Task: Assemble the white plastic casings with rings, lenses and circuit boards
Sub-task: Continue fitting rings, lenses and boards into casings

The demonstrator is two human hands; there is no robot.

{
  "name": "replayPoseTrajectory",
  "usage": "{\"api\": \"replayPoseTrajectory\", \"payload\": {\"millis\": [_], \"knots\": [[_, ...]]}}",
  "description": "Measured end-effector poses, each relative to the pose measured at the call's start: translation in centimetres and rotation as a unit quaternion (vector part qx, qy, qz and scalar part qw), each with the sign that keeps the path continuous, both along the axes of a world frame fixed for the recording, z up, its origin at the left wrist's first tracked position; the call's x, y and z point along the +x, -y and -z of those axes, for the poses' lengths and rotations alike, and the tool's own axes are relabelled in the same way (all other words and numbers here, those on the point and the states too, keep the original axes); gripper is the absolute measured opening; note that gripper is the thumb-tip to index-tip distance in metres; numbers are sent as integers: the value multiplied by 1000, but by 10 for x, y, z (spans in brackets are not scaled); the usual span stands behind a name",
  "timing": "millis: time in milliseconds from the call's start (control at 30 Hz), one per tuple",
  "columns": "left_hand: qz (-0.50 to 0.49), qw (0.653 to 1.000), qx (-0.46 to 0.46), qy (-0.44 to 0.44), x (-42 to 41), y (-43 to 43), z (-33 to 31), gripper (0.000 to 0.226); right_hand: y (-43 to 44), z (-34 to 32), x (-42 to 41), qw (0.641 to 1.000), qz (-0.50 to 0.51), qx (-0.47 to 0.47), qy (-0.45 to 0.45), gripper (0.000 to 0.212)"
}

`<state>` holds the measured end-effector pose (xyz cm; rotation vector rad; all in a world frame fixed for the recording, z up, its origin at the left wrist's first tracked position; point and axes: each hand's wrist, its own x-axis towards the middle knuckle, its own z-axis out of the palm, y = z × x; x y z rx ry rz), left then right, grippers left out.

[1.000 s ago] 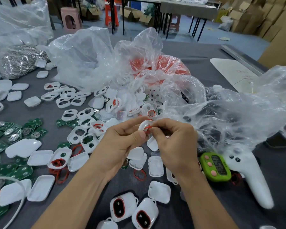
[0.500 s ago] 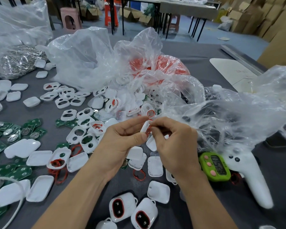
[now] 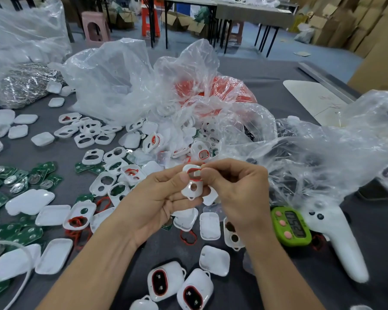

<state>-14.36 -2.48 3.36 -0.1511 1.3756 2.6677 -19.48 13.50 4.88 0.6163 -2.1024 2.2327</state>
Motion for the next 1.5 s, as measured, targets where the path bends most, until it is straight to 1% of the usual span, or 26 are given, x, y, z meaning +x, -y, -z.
{"api": "replayPoseTrajectory", "payload": {"millis": [67,133,200,267,367,433,533,600,667,700,933,1100,1167,1267,1500], "knots": [[16,1000,19,8,1,1,-1,69,-4,-4,-4,996,-55,-44,51,12],[30,999,24,10,2,1,-1,67,-9,-5,-8,993,-83,-45,70,13],[30,999,23,17,2,1,-1,66,-11,-5,-9,994,-81,-37,61,12],[20,999,22,26,2,1,-1,57,-10,-3,-7,998,-51,-29,36,14],[-7,1000,-7,26,-1,-1,0,33,-7,3,-5,998,35,41,-31,13],[-40,998,-34,26,-3,-5,2,25,-6,8,-4,987,76,113,-86,12],[-103,992,-66,42,-5,-8,5,22,-3,12,-1,968,79,197,-135,15],[-134,986,-85,50,-5,-7,7,18,-2,12,0,968,45,216,-118,25],[-144,983,-100,53,-5,-6,8,17,-1,11,-1,974,24,209,-86,32],[-143,983,-105,53,-5,-6,8,17,-1,11,-2,975,24,206,-79,32],[-113,988,-100,43,-6,-5,7,23,-6,7,-1,971,69,208,-95,19],[-78,990,-109,38,-6,-3,8,32,-5,9,-1,952,106,254,-133,19],[-74,991,-112,29,-5,-3,8,34,-5,10,-1,941,126,276,-153,19],[-75,990,-114,21,-5,-5,10,35,-5,10,-1,934,127,291,-167,19],[-84,988,-129,26,-4,-7,9,35,-4,11,-1,945,104,275,-144,25]]}}
